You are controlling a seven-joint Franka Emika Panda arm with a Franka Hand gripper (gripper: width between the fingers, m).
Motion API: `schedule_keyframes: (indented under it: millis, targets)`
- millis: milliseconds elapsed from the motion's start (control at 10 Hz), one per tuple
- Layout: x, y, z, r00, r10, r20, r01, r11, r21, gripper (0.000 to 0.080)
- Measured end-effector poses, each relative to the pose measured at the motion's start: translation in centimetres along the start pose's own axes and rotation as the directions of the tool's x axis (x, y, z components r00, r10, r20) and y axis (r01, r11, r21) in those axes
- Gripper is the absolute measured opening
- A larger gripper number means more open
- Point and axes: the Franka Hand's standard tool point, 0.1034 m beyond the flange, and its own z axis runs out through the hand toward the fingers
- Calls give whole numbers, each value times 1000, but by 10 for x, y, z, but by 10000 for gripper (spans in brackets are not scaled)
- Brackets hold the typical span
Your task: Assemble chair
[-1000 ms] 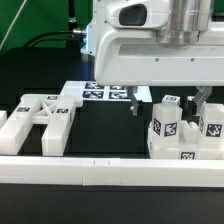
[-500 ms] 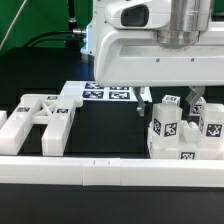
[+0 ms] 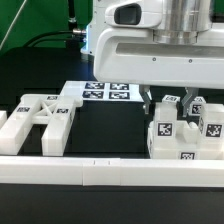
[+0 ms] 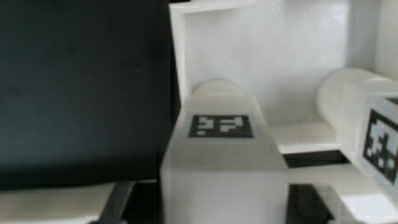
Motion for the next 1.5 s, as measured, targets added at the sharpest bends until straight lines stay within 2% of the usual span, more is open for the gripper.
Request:
schedule_keyframes:
  millis: [200, 400, 600, 700, 800, 900, 1000, 1100, 1200, 1300, 1500]
  targets:
    - [-2, -2, 0, 966, 260, -6, -260, 966, -3, 285]
    - [-4, -4, -1, 883, 468, -20, -468, 883, -16, 285]
    - [-2, -3, 0, 730, 683, -25, -684, 729, -15, 285]
    - [-2, -3, 0, 678, 735, -18, -735, 678, -9, 285]
    - [-2, -3, 0, 661, 751, -19, -751, 661, -8, 295]
    - [-2, -3, 0, 680, 733, -18, -733, 680, -8, 295]
    - [-2, -4, 0, 702, 712, -18, -713, 702, -9, 470]
    - [-3, -6, 0, 744, 668, -16, -668, 744, -10, 470]
    - [-4, -6, 0, 809, 588, -15, -588, 808, -11, 613]
    - [-3, -6, 0, 865, 502, -14, -502, 865, -13, 638]
    - [-3, -6, 0, 922, 388, -13, -388, 921, -15, 648]
